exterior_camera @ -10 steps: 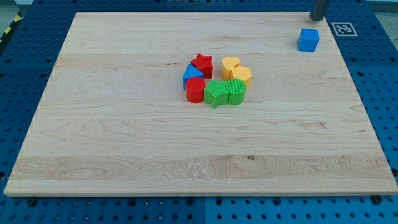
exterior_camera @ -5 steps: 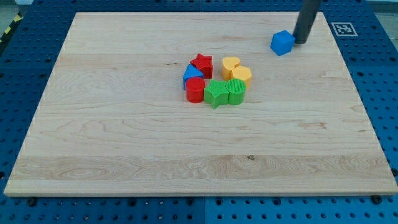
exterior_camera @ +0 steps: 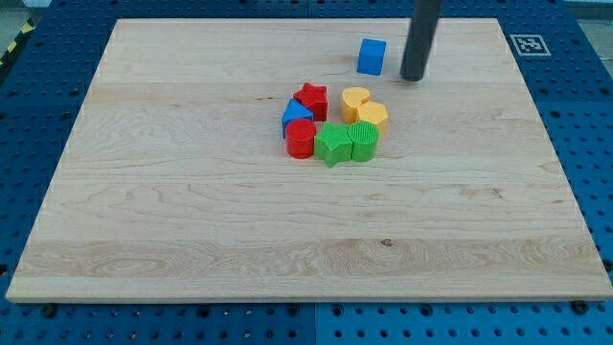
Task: Push the blue cube towards the top right of the red star
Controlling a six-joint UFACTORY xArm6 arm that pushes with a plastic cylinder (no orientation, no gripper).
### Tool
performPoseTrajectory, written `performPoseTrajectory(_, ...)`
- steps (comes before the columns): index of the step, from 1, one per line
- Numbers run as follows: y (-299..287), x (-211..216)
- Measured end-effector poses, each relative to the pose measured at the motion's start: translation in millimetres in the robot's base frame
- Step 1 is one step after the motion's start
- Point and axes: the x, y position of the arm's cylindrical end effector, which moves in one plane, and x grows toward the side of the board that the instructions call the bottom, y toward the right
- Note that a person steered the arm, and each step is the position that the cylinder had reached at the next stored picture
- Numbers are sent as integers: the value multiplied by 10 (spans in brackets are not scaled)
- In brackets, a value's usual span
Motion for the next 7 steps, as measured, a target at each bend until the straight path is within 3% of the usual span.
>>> performPoseTrajectory(1,-93,-308)
performPoseTrajectory(3,-883,-410)
performPoseTrajectory(4,-941,-647)
performPoseTrajectory(7,-1034,-237)
